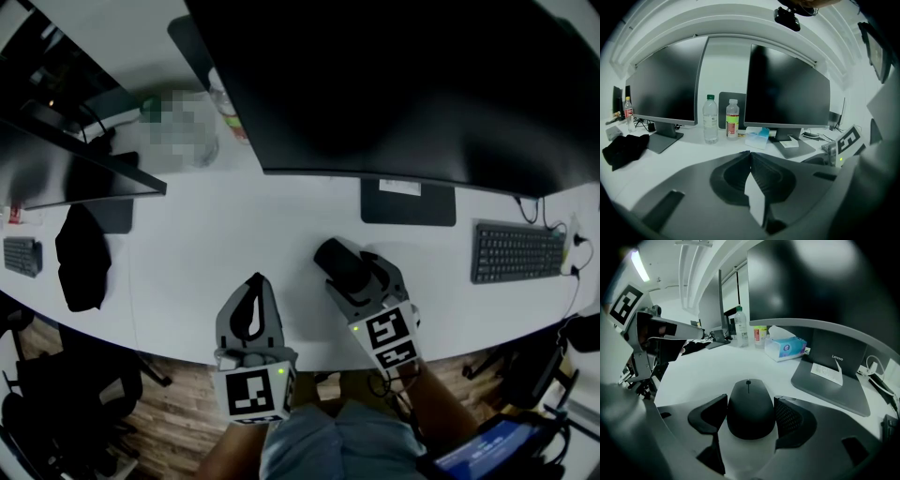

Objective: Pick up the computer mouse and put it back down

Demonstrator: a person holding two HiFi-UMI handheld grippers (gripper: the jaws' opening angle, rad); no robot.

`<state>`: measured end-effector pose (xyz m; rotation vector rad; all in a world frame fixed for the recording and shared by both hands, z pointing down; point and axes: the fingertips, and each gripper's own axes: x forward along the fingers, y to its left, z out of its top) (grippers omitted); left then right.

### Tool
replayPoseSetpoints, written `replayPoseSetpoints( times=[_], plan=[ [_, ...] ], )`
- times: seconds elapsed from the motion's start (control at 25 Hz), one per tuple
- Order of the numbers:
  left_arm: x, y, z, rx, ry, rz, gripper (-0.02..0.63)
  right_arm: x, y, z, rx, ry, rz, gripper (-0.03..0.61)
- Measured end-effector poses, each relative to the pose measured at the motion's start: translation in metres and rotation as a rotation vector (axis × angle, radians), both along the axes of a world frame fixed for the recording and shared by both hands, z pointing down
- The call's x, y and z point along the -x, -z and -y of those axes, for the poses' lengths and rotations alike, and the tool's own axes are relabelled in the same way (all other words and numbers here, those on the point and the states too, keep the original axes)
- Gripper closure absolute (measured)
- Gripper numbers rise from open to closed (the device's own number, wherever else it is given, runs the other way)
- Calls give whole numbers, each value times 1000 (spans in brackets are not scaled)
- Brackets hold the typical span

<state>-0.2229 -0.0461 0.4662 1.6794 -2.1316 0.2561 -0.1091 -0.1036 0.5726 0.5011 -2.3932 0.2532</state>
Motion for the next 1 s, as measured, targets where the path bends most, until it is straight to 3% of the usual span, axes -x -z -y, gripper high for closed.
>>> replayPoseSetpoints(
  times=[0.32,1.0],
  plan=[
    [7,-5,1,9,26,-7,609,0,-9,-1,4,15,-49,267],
    [15,5,8,-18,14,38,609,1,-7,-5,30,15,-45,275]
  ],
)
